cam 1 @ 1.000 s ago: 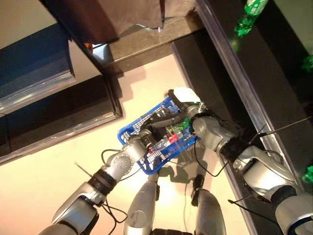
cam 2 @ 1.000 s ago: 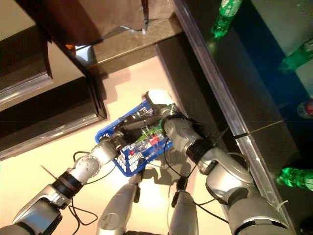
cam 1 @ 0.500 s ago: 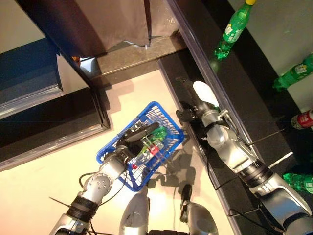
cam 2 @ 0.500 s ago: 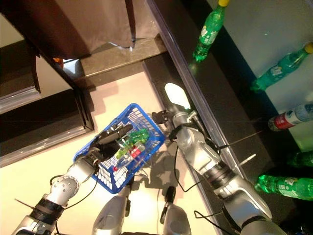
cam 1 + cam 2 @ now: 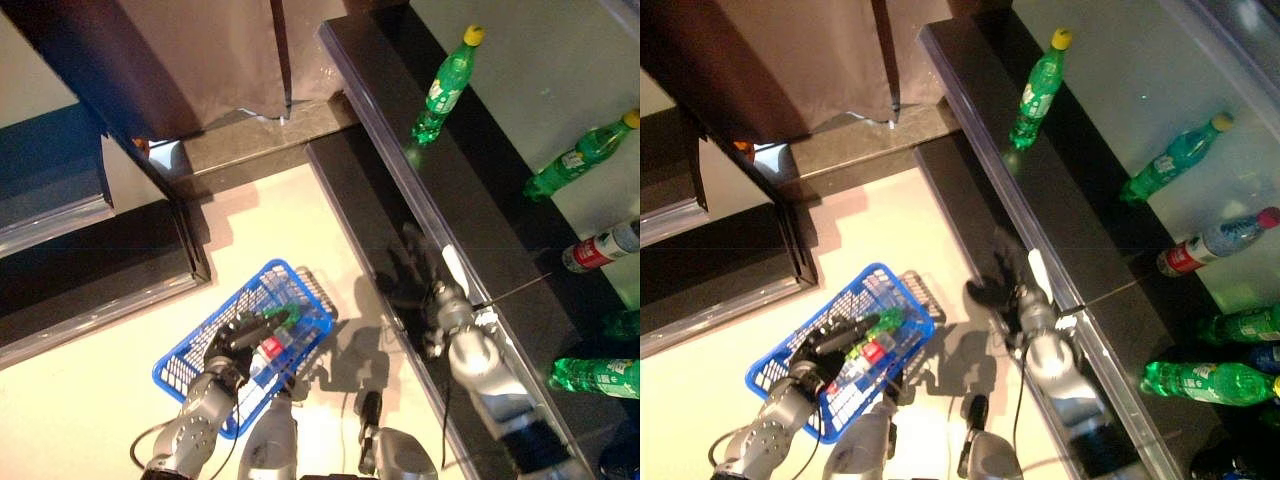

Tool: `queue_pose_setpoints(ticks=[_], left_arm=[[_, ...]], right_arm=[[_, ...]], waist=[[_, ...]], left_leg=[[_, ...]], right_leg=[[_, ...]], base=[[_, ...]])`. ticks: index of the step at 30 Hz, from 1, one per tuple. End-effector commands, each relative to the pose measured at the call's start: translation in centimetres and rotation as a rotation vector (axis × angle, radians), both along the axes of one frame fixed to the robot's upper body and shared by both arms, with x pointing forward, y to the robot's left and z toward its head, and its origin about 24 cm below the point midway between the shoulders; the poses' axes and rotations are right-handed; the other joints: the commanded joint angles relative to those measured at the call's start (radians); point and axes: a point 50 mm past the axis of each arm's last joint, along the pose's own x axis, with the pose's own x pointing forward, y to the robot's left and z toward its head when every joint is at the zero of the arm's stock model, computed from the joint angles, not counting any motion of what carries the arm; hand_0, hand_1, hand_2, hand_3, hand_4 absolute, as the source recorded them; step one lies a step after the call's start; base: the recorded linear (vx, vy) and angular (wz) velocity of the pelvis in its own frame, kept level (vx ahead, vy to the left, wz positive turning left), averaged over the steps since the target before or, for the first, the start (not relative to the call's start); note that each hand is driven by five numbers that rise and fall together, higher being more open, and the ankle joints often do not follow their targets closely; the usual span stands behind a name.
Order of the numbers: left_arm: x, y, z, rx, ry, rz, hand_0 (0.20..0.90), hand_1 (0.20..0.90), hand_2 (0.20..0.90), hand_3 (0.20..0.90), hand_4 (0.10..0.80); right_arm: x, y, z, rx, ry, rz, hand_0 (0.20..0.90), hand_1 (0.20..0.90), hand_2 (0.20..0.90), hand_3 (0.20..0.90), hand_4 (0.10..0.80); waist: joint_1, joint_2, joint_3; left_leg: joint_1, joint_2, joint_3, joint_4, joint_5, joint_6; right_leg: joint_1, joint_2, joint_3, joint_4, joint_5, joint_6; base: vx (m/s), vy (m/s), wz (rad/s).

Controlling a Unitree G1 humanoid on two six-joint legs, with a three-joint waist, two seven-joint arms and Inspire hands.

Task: Pick up the drink and place into the basket.

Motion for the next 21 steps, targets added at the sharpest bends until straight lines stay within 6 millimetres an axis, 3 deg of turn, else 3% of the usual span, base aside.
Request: queue_pose_setpoints(ticks=[1, 4, 8, 15, 21], left_arm=[[0.4, 0.2, 2.7, 0.113, -0.336, -0.072, 0.300, 0.300, 0.300, 0.200, 0.100], [-1.4, 0.4, -1.8, 0.130, -0.145, -0.036, 0.300, 0.300, 0.300, 0.200, 0.100], [-3.6, 0.4, -5.3, 0.123, 0.033, 0.000, 0.300, 0.300, 0.300, 0.200, 0.100], [-5.1, 0.0, -7.6, 0.159, 0.167, -0.021, 0.300, 0.300, 0.300, 0.200, 0.100], [-5.1, -0.7, -8.0, 0.142, 0.171, -0.052, 0.300, 0.300, 0.300, 0.200, 0.100]], right_arm=[[-2.5, -0.7, -2.6, 0.077, 0.050, 0.055, 0.900, 0.900, 0.900, 0.900, 0.800], [-4.1, -0.6, -6.1, 0.152, 0.212, 0.023, 0.900, 0.900, 0.900, 0.900, 0.800], [-5.5, -0.8, -8.8, 0.071, 0.324, 0.014, 0.900, 0.900, 0.900, 0.900, 0.800], [-7.2, -1.0, -12.0, 0.201, 0.534, -0.124, 0.900, 0.900, 0.900, 0.900, 0.800], [-7.3, -0.3, -12.7, 0.289, 0.561, -0.156, 0.900, 0.900, 0.900, 0.900, 0.800]], waist=[[-0.033, 0.047, -0.343], [-0.051, 0.042, -0.354], [-0.061, 0.034, -0.359], [-0.070, 0.027, -0.358], [-0.070, 0.032, -0.357]], left_leg=[[0.059, 0.004, 0.038, -0.005, -0.098, 0.006], [0.072, 0.010, 0.060, -0.005, -0.108, 0.003], [0.080, 0.015, 0.076, -0.005, -0.116, 0.000], [0.089, 0.024, 0.090, -0.005, -0.121, 0.000], [0.095, 0.030, 0.090, -0.005, -0.123, 0.001]], right_leg=[[-0.050, 0.016, 0.038, -0.012, 0.063, -0.019], [-0.043, 0.010, 0.042, -0.031, 0.075, -0.014], [-0.041, 0.007, 0.045, -0.037, 0.078, -0.010], [-0.038, 0.009, 0.049, -0.038, 0.077, -0.012], [-0.032, 0.010, 0.046, -0.037, 0.072, -0.017]], base=[[0.017, 0.013, -0.13], [0.022, -0.003, -0.15], [0.003, -0.021, -0.12], [-0.003, -0.027, -0.08], [0.002, -0.013, -0.07]])
